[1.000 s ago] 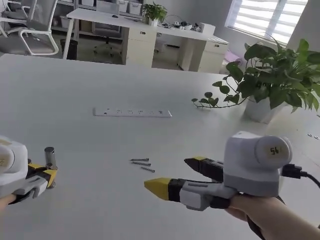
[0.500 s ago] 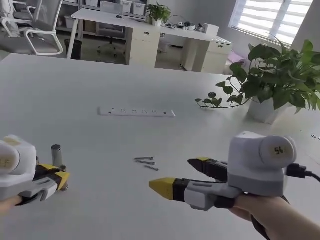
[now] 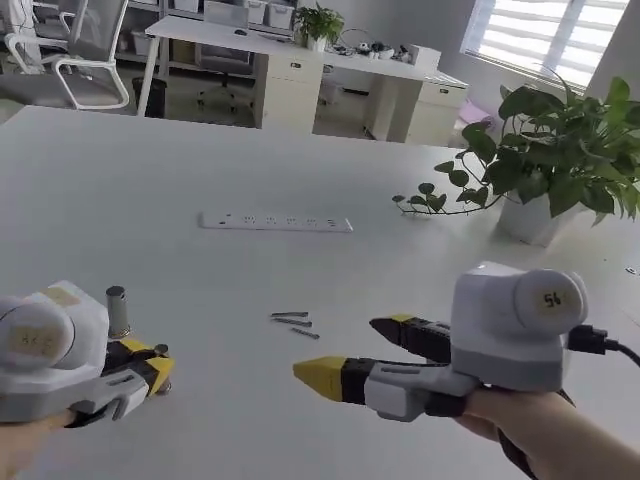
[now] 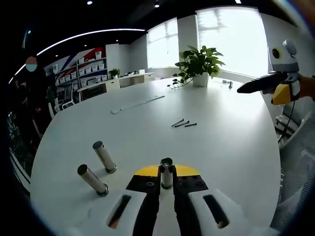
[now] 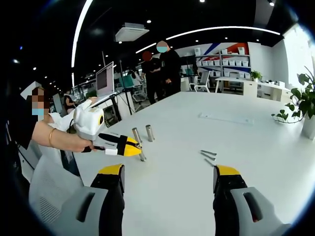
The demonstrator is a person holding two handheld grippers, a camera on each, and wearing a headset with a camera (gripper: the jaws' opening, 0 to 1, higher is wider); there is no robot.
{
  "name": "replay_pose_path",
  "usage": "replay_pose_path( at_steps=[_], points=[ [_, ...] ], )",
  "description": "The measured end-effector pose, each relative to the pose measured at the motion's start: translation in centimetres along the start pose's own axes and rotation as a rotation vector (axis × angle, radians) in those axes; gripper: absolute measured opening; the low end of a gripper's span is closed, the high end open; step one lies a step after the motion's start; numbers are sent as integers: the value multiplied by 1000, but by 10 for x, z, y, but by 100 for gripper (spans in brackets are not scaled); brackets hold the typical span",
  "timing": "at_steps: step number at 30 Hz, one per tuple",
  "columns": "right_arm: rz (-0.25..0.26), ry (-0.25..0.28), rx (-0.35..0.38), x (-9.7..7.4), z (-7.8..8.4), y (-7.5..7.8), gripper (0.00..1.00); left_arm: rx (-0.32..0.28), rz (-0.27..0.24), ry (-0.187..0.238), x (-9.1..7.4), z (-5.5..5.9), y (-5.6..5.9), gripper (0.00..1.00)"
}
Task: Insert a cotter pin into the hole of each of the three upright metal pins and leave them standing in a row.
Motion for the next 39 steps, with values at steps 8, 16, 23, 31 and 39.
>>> replay_pose_path(
  at_steps=[8, 16, 23, 31, 39],
  points=[
    [-4, 0, 2, -1, 3, 0, 71, -31, -15, 11, 4, -6, 17, 7],
    [-18, -4, -1, 0, 3, -2, 71, -29, -30, 18, 12, -14, 32, 7],
    [-21, -5, -6, 0, 4, -2, 71, -54, -19, 12, 23, -14, 36, 7],
    [-14, -5, -4, -2, 5, 1, 71, -45, -9, 13, 28, -14, 39, 7],
    [-16, 0, -3, 0, 4, 1, 71, -51, -6, 12, 31, -16, 37, 7]
  ],
)
Point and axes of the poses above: the centre of the closed fingertips' face, and the gripper's own axes: x roughly forward along the fingers, y roughly to its right, z roughly out of its underside, the point moved 6 cm from there along -x, roughly backward along the fingers, and after that the axes turned 15 degrees about -y, right-handed, at the moved point
